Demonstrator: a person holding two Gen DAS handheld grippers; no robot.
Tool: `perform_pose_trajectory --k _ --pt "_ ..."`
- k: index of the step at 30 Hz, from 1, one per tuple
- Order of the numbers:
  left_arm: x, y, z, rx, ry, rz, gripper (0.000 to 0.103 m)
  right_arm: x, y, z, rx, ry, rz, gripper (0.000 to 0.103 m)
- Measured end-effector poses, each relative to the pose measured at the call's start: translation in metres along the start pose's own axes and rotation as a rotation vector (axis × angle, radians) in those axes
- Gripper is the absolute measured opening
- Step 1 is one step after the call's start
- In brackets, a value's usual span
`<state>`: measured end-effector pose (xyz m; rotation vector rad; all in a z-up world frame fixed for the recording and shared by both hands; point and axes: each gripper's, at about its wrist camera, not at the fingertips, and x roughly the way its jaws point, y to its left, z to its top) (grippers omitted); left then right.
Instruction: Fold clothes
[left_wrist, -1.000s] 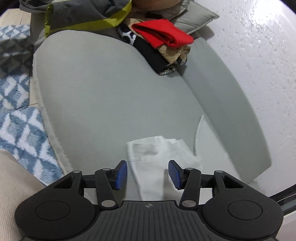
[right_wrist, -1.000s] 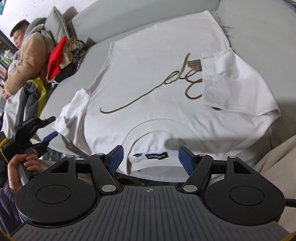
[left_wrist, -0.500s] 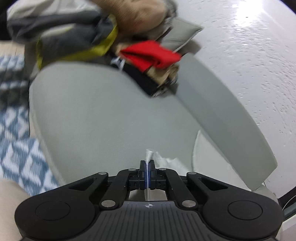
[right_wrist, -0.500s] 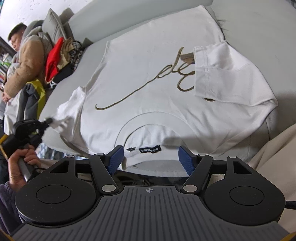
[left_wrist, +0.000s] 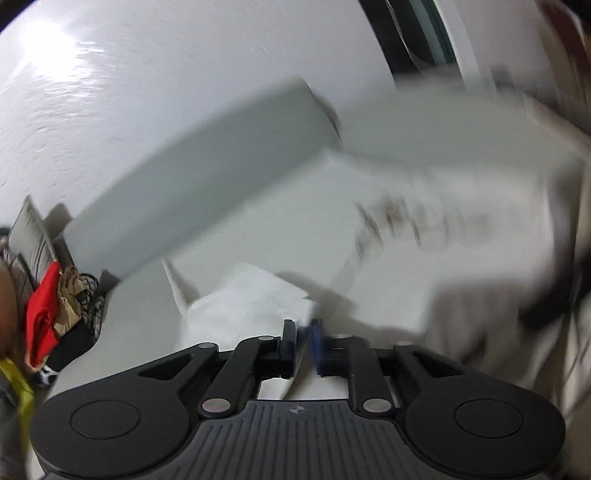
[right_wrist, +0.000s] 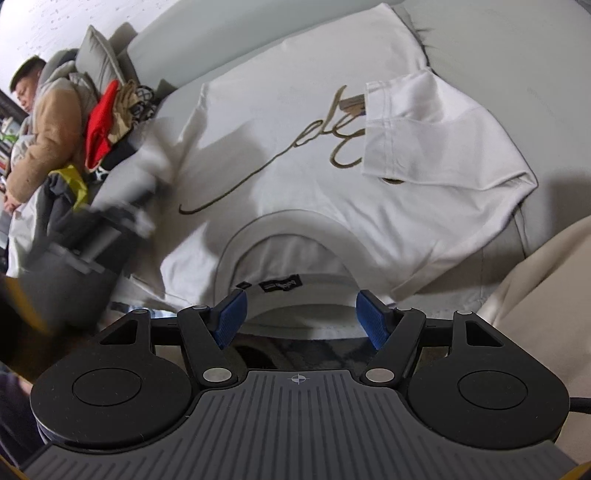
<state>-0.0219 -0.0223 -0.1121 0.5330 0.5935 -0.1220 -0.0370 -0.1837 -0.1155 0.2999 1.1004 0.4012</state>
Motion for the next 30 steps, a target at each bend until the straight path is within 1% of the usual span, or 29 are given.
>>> perform_pose_trajectory --k 1,2,3,4,5,6,8,9,10,12,13,14,15,17,18,19,20,21,22,23,25,26,27,28,30 --pt "-0.001 0.001 -0.004 -0.009 0.016 0.004 0.022 -0.001 -0.001 0.0 0.0 0.001 -0.001 0.071" --pt "-0.002 0.002 -0.008 -0.02 0.03 0.008 0.035 -0.001 -0.003 -0.001 0.0 0.002 -0.001 0.071" --pt "-0.008 0.01 -0.009 -0.056 0.031 0.006 0.044 -0.002 -0.005 -0.001 0.005 0.001 0.002 0.072" --pt "-0.017 0.021 -0.008 -0.133 0.022 0.002 0.05 -0.003 -0.007 -0.001 0.009 0.0 0.005 0.073" --pt "-0.026 0.033 -0.008 -0.215 0.013 -0.002 0.052 -0.003 -0.009 -0.002 0.015 0.0 0.007 0.073" --pt "-0.034 0.05 -0.011 -0.328 -0.001 -0.002 0.054 -0.003 -0.012 -0.001 0.026 0.0 0.008 0.073" --pt "-0.046 0.09 -0.03 -0.624 -0.009 0.024 0.066 -0.001 -0.016 -0.001 0.05 -0.004 0.014 0.073" --pt "-0.05 0.108 -0.04 -0.769 -0.01 0.032 0.063 0.0 -0.019 0.0 0.062 -0.006 0.019 0.073" --pt "-0.047 0.12 -0.053 -0.884 0.011 0.011 0.058 0.002 -0.021 0.001 0.073 -0.008 0.023 0.073" --pt "-0.04 0.143 -0.079 -1.116 0.054 -0.033 0.055 0.005 -0.023 0.001 0.087 -0.006 0.029 0.073" --pt "-0.036 0.154 -0.092 -1.223 0.075 -0.054 0.052 0.007 -0.023 0.001 0.091 -0.001 0.03 0.073" --pt "-0.032 0.155 -0.099 -1.267 0.096 -0.065 0.051 0.009 -0.022 0.0 0.091 0.004 0.03 0.073" --pt "-0.029 0.156 -0.106 -1.306 0.116 -0.077 0.05 0.01 -0.021 0.0 0.089 0.009 0.03 0.073" --pt "-0.019 0.153 -0.112 -1.327 0.141 -0.106 0.045 0.011 -0.019 -0.001 0.08 0.015 0.034 0.073" --pt "-0.015 0.151 -0.113 -1.332 0.154 -0.117 0.044 0.012 -0.019 -0.001 0.075 0.017 0.036 0.073" --pt "-0.01 0.15 -0.114 -1.336 0.167 -0.129 0.04 0.012 -0.018 -0.002 0.071 0.019 0.037 0.073" --pt "-0.005 0.148 -0.116 -1.341 0.18 -0.141 0.03 0.013 -0.017 -0.002 0.07 0.02 0.033 0.073" --pt "0.0 0.147 -0.117 -1.345 0.193 -0.152 0.024 0.013 -0.017 -0.002 0.069 0.02 0.03 0.073" --pt "0.003 0.145 -0.118 -1.343 0.206 -0.159 0.02 0.013 -0.017 -0.002 0.071 0.021 0.026 0.073" --pt "0.0 0.143 -0.113 -1.299 0.209 -0.128 0.017 0.013 -0.018 -0.003 0.073 0.022 0.025 0.073" --pt "-0.008 0.136 -0.105 -1.225 0.204 -0.077 0.015 0.013 -0.019 -0.003 0.077 0.026 0.023 0.073" --pt "-0.013 0.133 -0.102 -1.191 0.202 -0.045 0.008 0.013 -0.02 -0.003 0.078 0.028 0.023 0.073" --pt "-0.017 0.13 -0.1 -1.16 0.202 -0.011 0.004 0.014 -0.021 -0.003 0.078 0.029 0.022 0.073" --pt "-0.018 0.13 -0.101 -1.153 0.216 0.038 0.004 0.015 -0.021 -0.003 0.079 0.031 0.021 0.073" --pt "-0.014 0.135 -0.109 -1.205 0.251 0.051 0.004 0.016 -0.02 -0.003 0.075 0.037 0.021 0.073"
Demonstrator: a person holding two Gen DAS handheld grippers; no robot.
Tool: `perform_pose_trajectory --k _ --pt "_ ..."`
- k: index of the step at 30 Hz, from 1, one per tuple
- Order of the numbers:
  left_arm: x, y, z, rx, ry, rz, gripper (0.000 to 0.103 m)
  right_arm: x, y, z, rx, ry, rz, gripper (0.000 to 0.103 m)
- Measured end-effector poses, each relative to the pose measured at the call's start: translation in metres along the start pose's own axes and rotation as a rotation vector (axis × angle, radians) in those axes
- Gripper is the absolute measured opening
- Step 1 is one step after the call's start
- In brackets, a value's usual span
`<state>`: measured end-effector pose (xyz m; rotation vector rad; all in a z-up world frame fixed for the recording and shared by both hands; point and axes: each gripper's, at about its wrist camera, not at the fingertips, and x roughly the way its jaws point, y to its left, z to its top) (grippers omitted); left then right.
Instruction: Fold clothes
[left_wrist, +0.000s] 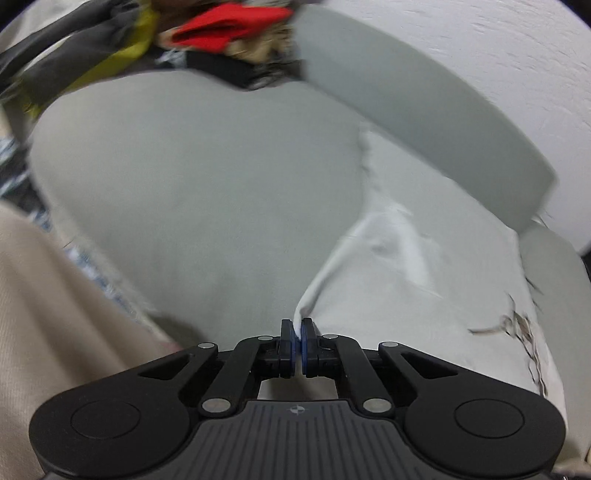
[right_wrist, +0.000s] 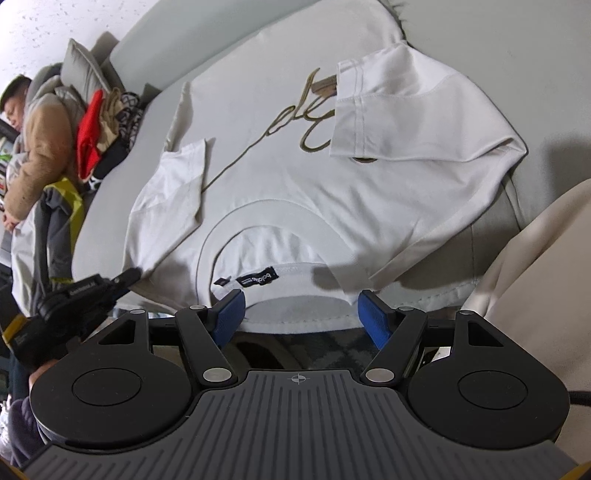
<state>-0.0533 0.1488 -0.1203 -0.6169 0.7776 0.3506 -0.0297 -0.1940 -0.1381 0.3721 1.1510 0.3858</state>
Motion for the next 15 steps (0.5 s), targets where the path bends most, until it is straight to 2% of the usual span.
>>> perform_pose_trajectory --k 2,5,8,11,12,13,14,15 --pt "0.004 0.009 0.003 -0.051 0.024 0.023 0.009 0.001 0.001 0.0 -0.008 0.007 0.0 0.073" --pt "0.003 0.01 0.001 -0.047 0.053 0.061 0.028 0.001 0.002 -0.001 -0.013 0.009 0.0 0.073" --pt "-0.009 0.005 -0.001 -0.037 0.021 0.091 0.028 -0.004 0.0 0.001 -0.005 -0.021 -0.003 0.073" --pt "-0.028 -0.012 0.0 0.026 -0.095 0.112 0.022 -0.01 -0.002 0.003 0.004 -0.059 -0.007 0.073" --pt "-0.031 -0.021 0.002 0.075 -0.127 0.08 0.02 -0.013 -0.002 0.004 0.006 -0.078 -0.008 0.073" --pt "-0.034 -0.029 0.003 0.124 -0.16 0.048 0.015 -0.017 -0.002 0.006 0.0 -0.111 -0.012 0.068" --pt "-0.036 -0.039 0.005 0.174 -0.189 0.017 0.015 -0.02 -0.001 0.008 -0.017 -0.142 -0.029 0.051" --pt "-0.033 -0.05 0.007 0.236 -0.193 -0.008 0.015 -0.022 0.0 0.011 -0.035 -0.173 -0.046 0.027"
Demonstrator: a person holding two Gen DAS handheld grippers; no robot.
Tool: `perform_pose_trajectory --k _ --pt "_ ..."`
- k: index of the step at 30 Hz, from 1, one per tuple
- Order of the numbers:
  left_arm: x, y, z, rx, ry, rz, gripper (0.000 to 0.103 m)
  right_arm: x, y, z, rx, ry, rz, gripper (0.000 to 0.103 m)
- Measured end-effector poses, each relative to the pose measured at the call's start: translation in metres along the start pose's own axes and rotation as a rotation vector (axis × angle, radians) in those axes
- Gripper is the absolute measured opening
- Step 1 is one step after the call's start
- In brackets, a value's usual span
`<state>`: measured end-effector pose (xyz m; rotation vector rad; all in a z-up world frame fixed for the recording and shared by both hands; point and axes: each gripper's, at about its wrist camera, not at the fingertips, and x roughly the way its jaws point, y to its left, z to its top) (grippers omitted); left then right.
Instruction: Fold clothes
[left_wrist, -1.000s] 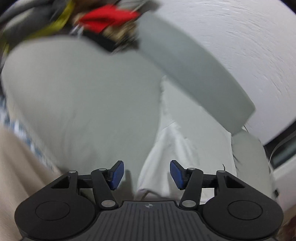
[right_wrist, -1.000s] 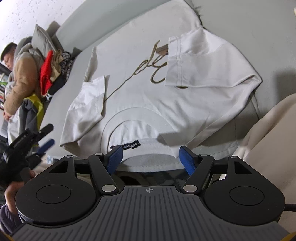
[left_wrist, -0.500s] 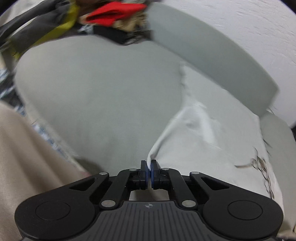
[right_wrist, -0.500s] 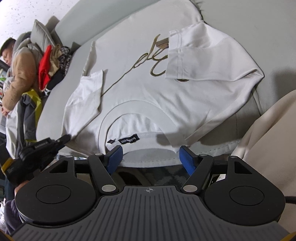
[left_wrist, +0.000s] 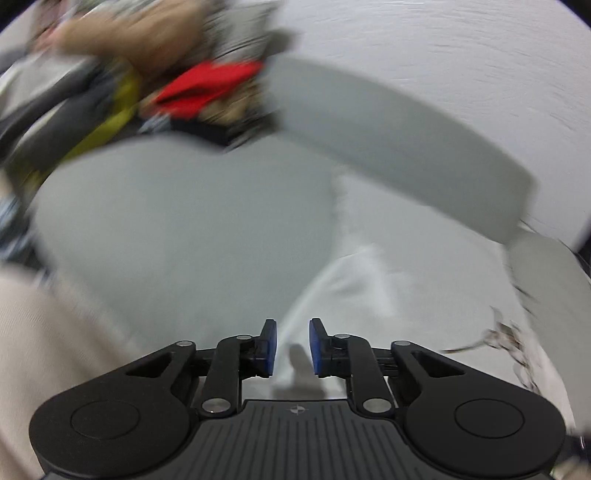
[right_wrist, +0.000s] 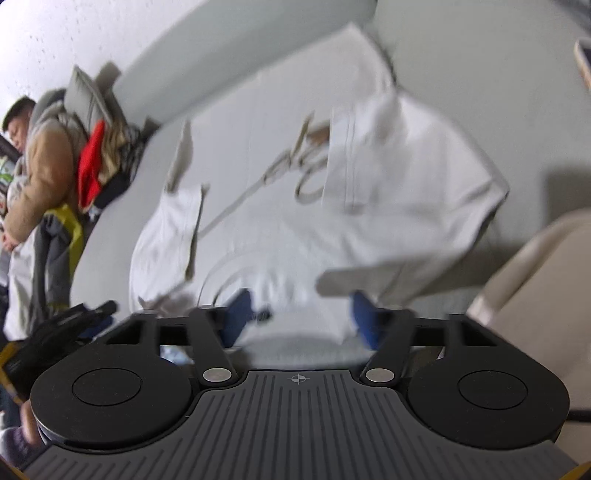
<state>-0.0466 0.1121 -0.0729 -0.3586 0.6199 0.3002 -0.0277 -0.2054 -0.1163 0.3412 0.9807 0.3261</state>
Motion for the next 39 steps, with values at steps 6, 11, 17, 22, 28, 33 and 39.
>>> perform_pose_trajectory --k 6,11,17,22,28,33,39 --pt "0.036 -0.046 0.001 0.216 0.101 -0.097 0.017 0.017 -0.004 0.038 -0.145 -0.19 -0.198 0.018" --pt "0.024 -0.057 -0.032 0.344 0.173 -0.089 0.018 0.046 -0.031 0.047 -0.094 -0.066 -0.37 0.02" --pt "0.013 -0.06 -0.068 0.387 0.473 -0.091 0.022 0.025 -0.046 0.028 -0.015 0.037 -0.402 0.021" --pt "-0.012 -0.067 -0.056 0.383 0.253 -0.218 0.02 0.001 -0.03 0.015 -0.066 -0.043 -0.215 0.028" --pt "0.006 -0.095 -0.075 0.559 0.267 -0.293 0.021 0.03 -0.001 -0.012 -0.222 0.018 -0.091 0.025" --pt "0.007 -0.079 -0.08 0.479 0.501 -0.315 0.019 0.042 -0.017 -0.029 -0.085 0.298 -0.142 0.019" --pt "-0.005 -0.045 0.008 0.183 0.275 -0.348 0.019 -0.01 -0.008 0.014 -0.087 0.06 -0.046 0.033"
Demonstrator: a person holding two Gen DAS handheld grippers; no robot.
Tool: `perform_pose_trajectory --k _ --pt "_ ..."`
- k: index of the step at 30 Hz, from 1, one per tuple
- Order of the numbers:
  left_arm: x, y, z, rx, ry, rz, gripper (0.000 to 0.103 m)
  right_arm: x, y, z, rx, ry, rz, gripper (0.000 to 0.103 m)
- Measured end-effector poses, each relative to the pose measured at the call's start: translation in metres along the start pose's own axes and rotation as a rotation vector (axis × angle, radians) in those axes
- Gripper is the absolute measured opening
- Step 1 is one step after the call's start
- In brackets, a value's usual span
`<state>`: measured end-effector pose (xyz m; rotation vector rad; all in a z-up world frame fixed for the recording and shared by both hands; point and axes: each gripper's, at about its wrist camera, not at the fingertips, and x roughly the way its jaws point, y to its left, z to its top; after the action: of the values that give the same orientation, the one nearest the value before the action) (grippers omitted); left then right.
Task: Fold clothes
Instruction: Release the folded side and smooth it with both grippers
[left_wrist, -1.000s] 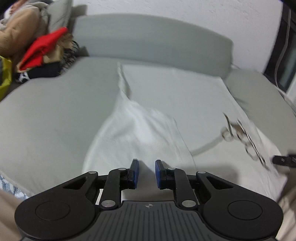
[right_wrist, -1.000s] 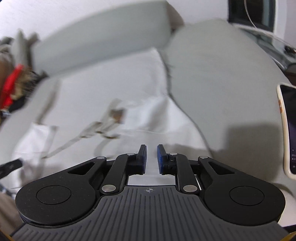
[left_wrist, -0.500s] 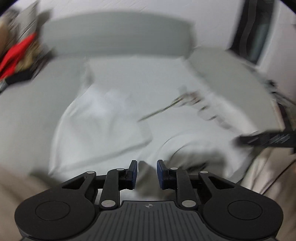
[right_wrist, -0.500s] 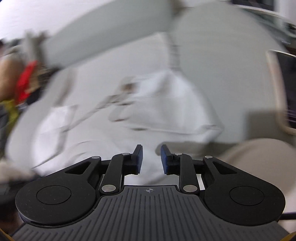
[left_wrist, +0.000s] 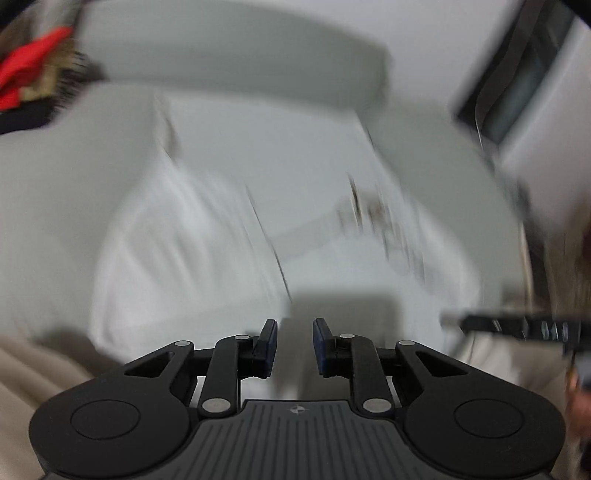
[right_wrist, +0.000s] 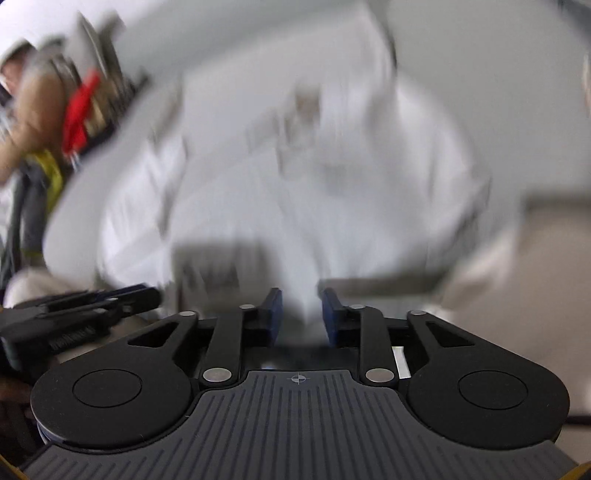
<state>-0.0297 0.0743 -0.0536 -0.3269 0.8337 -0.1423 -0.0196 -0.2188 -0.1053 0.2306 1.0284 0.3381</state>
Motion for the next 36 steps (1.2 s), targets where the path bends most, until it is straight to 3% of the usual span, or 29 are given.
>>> perform_pose_trajectory --k 3,5,7,10,15,20,23,25,28,31,32,34,36 --pt "0.002 0.019 0.044 -0.07 -0.053 0.057 0.019 -0.014 -0.012 0.042 0.082 -0.124 -0.011 0.032" --pt "0.017 0.036 0.066 -0.105 -0.065 0.077 0.018 -0.01 -0.028 0.066 0.177 -0.182 -0.026 0.025" --pt "0.045 0.056 0.081 -0.166 -0.035 0.061 0.014 0.007 -0.042 0.088 0.222 -0.218 -0.042 0.024" --pt "0.085 0.081 0.093 -0.226 0.032 0.032 0.012 0.047 -0.053 0.117 0.245 -0.198 -0.045 0.024" --pt "0.134 0.084 0.096 -0.123 0.059 0.086 0.011 0.115 -0.044 0.14 0.153 -0.17 -0.101 0.023" --pt "0.126 0.073 0.095 -0.091 -0.033 0.107 0.009 0.149 -0.04 0.142 0.061 -0.132 -0.136 0.023" --pt "0.094 0.051 0.088 -0.03 -0.084 0.112 0.019 0.119 -0.038 0.138 0.11 -0.154 -0.074 0.023" --pt "0.072 0.037 0.076 -0.016 -0.098 0.122 0.02 0.095 -0.034 0.126 0.133 -0.176 -0.074 0.024" --pt "0.06 0.02 0.047 0.016 -0.044 0.159 0.026 0.072 -0.032 0.101 0.158 -0.189 -0.066 0.025" --pt "0.085 0.006 0.022 0.111 0.1 0.159 0.028 0.091 -0.025 0.085 0.11 -0.081 -0.029 0.028" --pt "0.082 0.0 0.022 0.139 0.095 0.172 0.028 0.1 -0.021 0.083 0.072 -0.051 -0.028 0.034" --pt "0.075 -0.011 0.021 0.189 0.085 0.191 0.028 0.101 -0.006 0.084 -0.011 -0.064 -0.085 0.034" --pt "0.054 -0.013 0.025 0.132 0.064 0.12 0.033 0.081 0.006 0.083 0.016 -0.072 -0.081 0.036"
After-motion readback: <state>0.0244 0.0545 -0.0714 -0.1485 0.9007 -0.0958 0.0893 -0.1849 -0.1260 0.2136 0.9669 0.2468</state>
